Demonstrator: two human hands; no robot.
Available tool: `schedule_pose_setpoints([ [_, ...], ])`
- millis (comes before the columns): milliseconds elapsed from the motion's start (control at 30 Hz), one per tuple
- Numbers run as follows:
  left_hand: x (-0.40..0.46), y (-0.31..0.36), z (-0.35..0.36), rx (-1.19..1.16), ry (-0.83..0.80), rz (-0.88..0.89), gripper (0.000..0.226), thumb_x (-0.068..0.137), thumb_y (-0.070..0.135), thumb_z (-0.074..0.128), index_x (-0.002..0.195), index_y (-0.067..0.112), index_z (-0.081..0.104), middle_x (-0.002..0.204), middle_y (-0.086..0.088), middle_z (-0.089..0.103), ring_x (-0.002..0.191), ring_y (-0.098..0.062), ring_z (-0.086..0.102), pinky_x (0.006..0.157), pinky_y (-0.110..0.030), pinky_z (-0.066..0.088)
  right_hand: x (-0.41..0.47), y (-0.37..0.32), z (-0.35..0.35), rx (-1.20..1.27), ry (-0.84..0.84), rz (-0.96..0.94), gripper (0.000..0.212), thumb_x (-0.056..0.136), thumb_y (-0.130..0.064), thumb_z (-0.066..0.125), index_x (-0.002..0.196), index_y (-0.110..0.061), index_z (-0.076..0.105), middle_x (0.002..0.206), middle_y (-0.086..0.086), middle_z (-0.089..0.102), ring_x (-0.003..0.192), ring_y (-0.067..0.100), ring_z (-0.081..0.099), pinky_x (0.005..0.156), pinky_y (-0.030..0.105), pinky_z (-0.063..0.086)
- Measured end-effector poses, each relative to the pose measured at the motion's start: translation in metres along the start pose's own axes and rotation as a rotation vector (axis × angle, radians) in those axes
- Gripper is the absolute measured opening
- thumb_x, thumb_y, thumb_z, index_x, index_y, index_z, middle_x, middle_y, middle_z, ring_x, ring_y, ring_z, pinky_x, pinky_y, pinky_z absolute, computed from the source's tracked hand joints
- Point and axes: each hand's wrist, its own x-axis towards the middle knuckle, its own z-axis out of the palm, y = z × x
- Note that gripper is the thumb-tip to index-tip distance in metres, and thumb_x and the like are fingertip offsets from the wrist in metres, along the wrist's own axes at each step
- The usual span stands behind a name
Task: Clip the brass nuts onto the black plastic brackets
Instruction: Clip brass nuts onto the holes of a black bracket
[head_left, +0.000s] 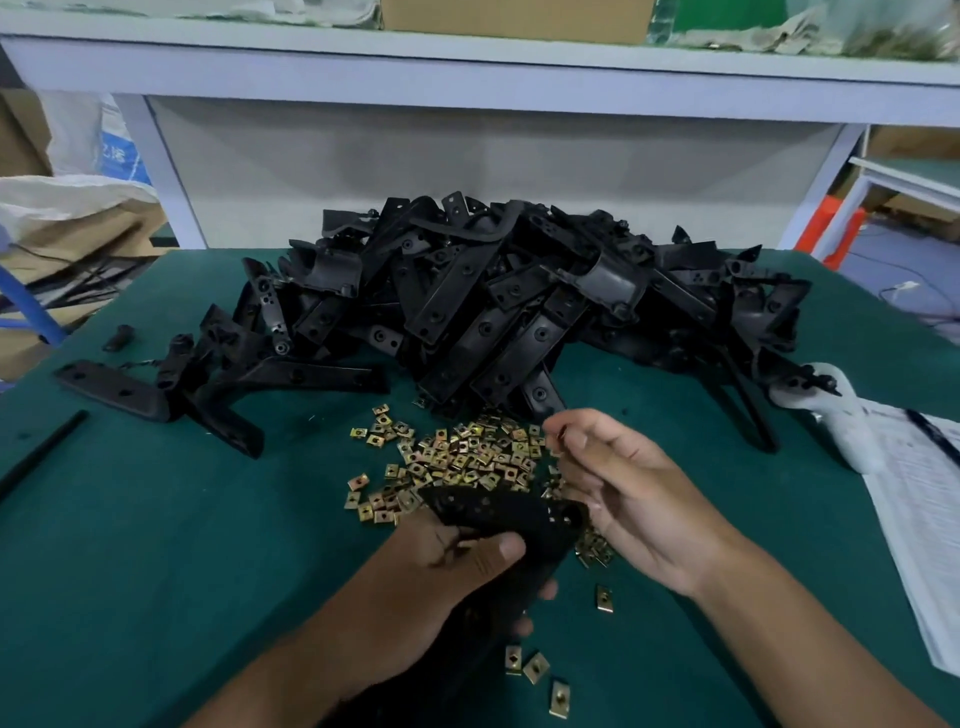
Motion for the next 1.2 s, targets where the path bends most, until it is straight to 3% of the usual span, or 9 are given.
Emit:
schedule_pose_setpoints([
  [133, 0.001, -0.006, 0.008, 0.139, -0.007, 0.072, 0.029, 0.092, 0.043, 0.064, 0.119, 0.040, 0.072, 0.118, 0.007, 0.075, 0.114, -0.011, 0.068, 0.088, -0.019, 0.052, -0.003, 0.000, 0.004, -0.051, -0.064, -0.011, 0.027, 0.084, -0.026, 0.081, 0.103, -0.016, 0.065, 0.074, -0.007, 0.062, 0.056, 0.000, 0.053, 0.050, 0.012, 0.039],
  [267, -0.001, -0.008, 0.008, 0.174, 0.019, 0.087, 0.031, 0.090, 0.057, 0.058, 0.119, 0.052, 0.066, 0.121, 0.014, 0.072, 0.117, -0.006, 0.065, 0.091, -0.021, 0.052, -0.005, 0.001, 0.006, -0.157, -0.058, -0.037, 0.012, 0.085, -0.028, 0.075, 0.096, -0.027, 0.074, 0.075, -0.009, 0.063, 0.057, 0.002, 0.050, 0.052, 0.015, 0.039],
  [400, -0.001, -0.014, 0.004, 0.181, 0.044, 0.138, 0.034, 0.091, 0.057, 0.057, 0.123, 0.047, 0.064, 0.127, 0.011, 0.070, 0.123, -0.008, 0.062, 0.100, -0.026, 0.049, -0.005, 0.000, 0.008, -0.146, -0.057, -0.007, 0.016, 0.084, -0.034, 0.075, 0.097, -0.024, 0.074, 0.071, -0.006, 0.059, 0.061, 0.004, 0.052, 0.056, 0.015, 0.045],
  [567, -0.001, -0.006, 0.007, 0.294, 0.009, 0.190, 0.026, 0.094, 0.042, 0.060, 0.118, 0.043, 0.070, 0.116, 0.013, 0.074, 0.112, -0.004, 0.067, 0.087, -0.012, 0.049, -0.007, -0.003, 0.010, -0.107, -0.056, 0.037, 0.013, 0.094, -0.025, 0.057, 0.093, -0.012, 0.054, 0.066, -0.010, 0.056, 0.055, -0.001, 0.050, 0.048, 0.011, 0.038],
  [733, -0.005, -0.004, 0.006, 0.399, 0.060, 0.217, 0.029, 0.094, 0.049, 0.055, 0.120, 0.044, 0.067, 0.105, 0.021, 0.074, 0.102, 0.003, 0.067, 0.083, -0.012, 0.049, -0.008, -0.003, 0.013, -0.126, -0.096, 0.045, 0.023, 0.082, -0.028, 0.069, 0.098, -0.014, 0.059, 0.074, -0.004, 0.066, 0.058, 0.009, 0.052, 0.052, 0.018, 0.043],
  [900, -0.007, -0.006, 0.004, 0.560, 0.112, 0.210, 0.060, 0.091, 0.070, 0.042, 0.116, 0.022, 0.069, 0.093, -0.020, 0.067, 0.086, -0.034, 0.064, 0.081, -0.058, 0.050, -0.010, -0.005, 0.013, -0.152, -0.115, 0.058, 0.031, 0.077, -0.032, 0.072, 0.103, -0.015, 0.069, 0.087, -0.001, 0.073, 0.074, 0.012, 0.067, 0.063, 0.022, 0.055],
  [967, -0.007, -0.008, 0.002, 0.628, 0.096, 0.198, 0.062, 0.094, 0.069, 0.043, 0.116, 0.017, 0.069, 0.085, -0.009, 0.069, 0.078, -0.027, 0.063, 0.078, -0.045, 0.054, -0.011, -0.007, 0.014, -0.177, -0.114, 0.058, 0.033, 0.077, -0.032, 0.074, 0.103, -0.015, 0.067, 0.084, -0.003, 0.073, 0.068, 0.012, 0.060, 0.059, 0.022, 0.048],
  [1067, -0.008, -0.005, 0.004, 0.656, 0.053, 0.225, 0.029, 0.101, 0.051, 0.046, 0.119, 0.043, 0.067, 0.095, 0.028, 0.072, 0.089, 0.008, 0.066, 0.075, -0.011, 0.047, -0.012, -0.008, 0.014, -0.204, -0.125, 0.035, 0.024, 0.078, -0.029, 0.079, 0.093, -0.016, 0.067, 0.072, -0.009, 0.070, 0.053, -0.002, 0.052, 0.049, 0.011, 0.039],
  [1200, -0.007, -0.007, 0.002, 0.710, 0.077, 0.219, 0.035, 0.095, 0.061, 0.043, 0.116, 0.043, 0.064, 0.091, 0.010, 0.074, 0.083, -0.007, 0.068, 0.074, -0.030, 0.052, -0.014, -0.009, 0.015, -0.244, -0.157, 0.006, 0.007, 0.078, -0.025, 0.074, 0.084, -0.023, 0.076, 0.066, -0.012, 0.068, 0.055, -0.003, 0.059, 0.052, 0.008, 0.044],
])
